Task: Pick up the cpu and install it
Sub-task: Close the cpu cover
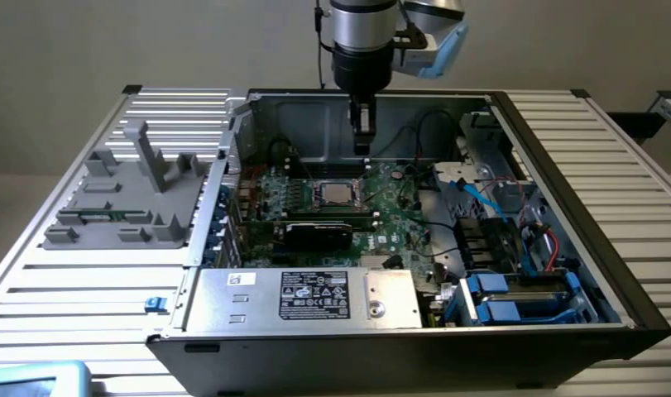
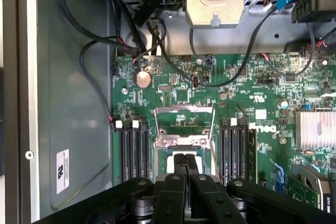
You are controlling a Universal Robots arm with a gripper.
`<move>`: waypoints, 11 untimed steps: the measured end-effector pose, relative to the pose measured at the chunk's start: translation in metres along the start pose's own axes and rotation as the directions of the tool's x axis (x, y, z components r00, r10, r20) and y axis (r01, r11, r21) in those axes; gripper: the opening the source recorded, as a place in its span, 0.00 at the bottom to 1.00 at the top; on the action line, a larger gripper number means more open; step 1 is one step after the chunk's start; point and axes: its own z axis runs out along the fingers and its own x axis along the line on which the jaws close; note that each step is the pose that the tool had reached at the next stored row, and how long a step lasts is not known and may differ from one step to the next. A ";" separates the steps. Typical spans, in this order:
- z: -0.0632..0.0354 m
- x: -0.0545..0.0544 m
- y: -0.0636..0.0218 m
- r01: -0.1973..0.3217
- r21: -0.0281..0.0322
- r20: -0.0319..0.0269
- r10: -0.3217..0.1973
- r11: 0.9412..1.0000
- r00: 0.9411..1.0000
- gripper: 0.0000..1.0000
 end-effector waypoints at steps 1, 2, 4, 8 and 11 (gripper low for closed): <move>0.0000 0.000 0.0000 0.000 0.000 0.000 0.000 1.000 1.000 0.11; 0.0001 0.000 0.0000 0.000 -0.001 0.000 0.000 1.000 1.000 0.11; 0.0001 0.000 0.0000 0.000 -0.001 0.000 0.000 1.000 1.000 0.11; 0.0006 0.000 0.0023 -0.001 -0.001 -0.002 0.001 1.000 1.000 0.11; 0.0020 0.000 0.0106 -0.002 -0.001 -0.003 0.002 1.000 1.000 0.11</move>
